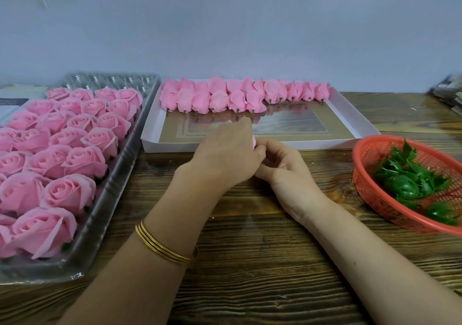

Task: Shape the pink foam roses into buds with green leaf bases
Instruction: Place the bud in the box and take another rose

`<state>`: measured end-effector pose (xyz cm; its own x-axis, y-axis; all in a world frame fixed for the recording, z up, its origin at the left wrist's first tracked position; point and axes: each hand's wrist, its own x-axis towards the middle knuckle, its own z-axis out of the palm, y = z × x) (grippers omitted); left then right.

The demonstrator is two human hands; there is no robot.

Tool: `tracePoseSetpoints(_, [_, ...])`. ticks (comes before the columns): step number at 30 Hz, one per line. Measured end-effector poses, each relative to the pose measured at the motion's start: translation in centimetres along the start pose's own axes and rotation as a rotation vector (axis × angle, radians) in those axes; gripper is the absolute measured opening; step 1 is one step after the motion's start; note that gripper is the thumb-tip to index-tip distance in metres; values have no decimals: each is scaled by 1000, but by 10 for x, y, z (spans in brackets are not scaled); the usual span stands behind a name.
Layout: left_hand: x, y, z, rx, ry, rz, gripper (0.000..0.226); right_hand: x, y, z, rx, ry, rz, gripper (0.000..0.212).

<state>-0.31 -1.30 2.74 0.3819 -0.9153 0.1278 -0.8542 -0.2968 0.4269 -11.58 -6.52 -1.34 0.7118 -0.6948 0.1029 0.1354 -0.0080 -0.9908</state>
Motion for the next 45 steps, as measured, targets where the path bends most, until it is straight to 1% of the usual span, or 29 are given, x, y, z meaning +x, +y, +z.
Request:
tracePoseSetpoints(4, [-1, -1, 3, -36, -11, 2, 25, 2, 3, 2, 24, 65, 14, 41])
tracePoseSetpoints(6, [-1, -2, 3, -45, -9, 8, 22, 4, 5, 3, 55, 92, 17, 44])
tracePoseSetpoints(9, [-1, -2, 4, -81, -19, 25, 13, 5, 7, 4, 89, 96, 18, 44])
tracePoseSetpoints(13, [0, -2, 4, -97, -23, 33, 11, 7, 9, 5, 83, 93, 20, 43])
tracePoseSetpoints(21, [1, -2, -4, -76, -73, -25, 6, 9, 9, 2, 95, 77, 60, 39])
tracePoseSetpoints(25, [7, -1, -23, 0, -47, -58, 6, 10, 9, 1, 123, 96, 96, 32])
tracePoseSetpoints(28, [16, -6, -48, -7, -6, -60, 9, 10, 8, -1, 125, 103, 118, 31])
tracePoseSetpoints(32, [32, -17, -92, -4, 64, -45, 5, 10, 7, -2, 149, 91, 134, 29])
tracePoseSetpoints(35, [48, -41, -121, 18, 101, -92, 6, 9, 5, -2, 187, 86, 142, 27])
tracePoseSetpoints(38, [66, -80, -142, 75, 155, -167, 7, 10, 4, -1, 192, 92, 147, 27])
tracePoseSetpoints(45, [102, -209, -177, 86, 298, -360, 12, 10, 4, -1, 174, 85, 144, 27])
